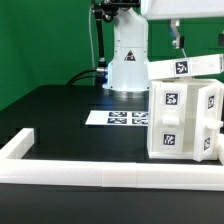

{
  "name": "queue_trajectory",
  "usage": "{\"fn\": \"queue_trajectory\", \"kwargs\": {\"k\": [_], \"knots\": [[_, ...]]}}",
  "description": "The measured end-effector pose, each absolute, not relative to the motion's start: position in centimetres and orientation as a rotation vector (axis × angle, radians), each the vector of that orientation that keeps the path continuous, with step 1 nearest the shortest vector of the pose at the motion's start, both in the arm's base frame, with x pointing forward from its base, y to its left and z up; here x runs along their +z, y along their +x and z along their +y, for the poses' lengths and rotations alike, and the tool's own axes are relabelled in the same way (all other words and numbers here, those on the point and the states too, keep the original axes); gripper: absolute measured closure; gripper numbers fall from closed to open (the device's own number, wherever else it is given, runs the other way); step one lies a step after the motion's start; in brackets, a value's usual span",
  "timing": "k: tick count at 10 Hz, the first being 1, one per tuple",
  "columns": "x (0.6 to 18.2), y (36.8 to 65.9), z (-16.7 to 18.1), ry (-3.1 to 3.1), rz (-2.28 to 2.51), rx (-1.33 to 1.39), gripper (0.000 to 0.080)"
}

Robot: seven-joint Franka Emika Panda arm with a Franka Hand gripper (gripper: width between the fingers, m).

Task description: Assemble cabinet

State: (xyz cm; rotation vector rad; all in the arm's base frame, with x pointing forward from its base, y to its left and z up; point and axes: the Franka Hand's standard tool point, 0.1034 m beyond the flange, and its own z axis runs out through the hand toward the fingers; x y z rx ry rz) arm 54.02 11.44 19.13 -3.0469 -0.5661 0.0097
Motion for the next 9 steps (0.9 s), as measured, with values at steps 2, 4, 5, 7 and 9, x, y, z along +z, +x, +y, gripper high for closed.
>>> {"fn": "queue_trajectory", "kwargs": {"k": [2, 4, 5, 7, 9], "knots": [[19.0, 54.0, 11.4, -3.019, -0.7, 0.009, 0.0151], [19.0, 54.0, 11.3, -2.957, -0.926, 0.005, 0.0151], [18.9, 53.9, 11.2, -2.921, -1.041, 0.007, 0.0151], [18.2, 53.2, 11.0, -2.773, -1.377, 0.024, 0.0151], [17.6, 53.0, 10.6, -2.752, -1.41, 0.034, 0.0151]]}}
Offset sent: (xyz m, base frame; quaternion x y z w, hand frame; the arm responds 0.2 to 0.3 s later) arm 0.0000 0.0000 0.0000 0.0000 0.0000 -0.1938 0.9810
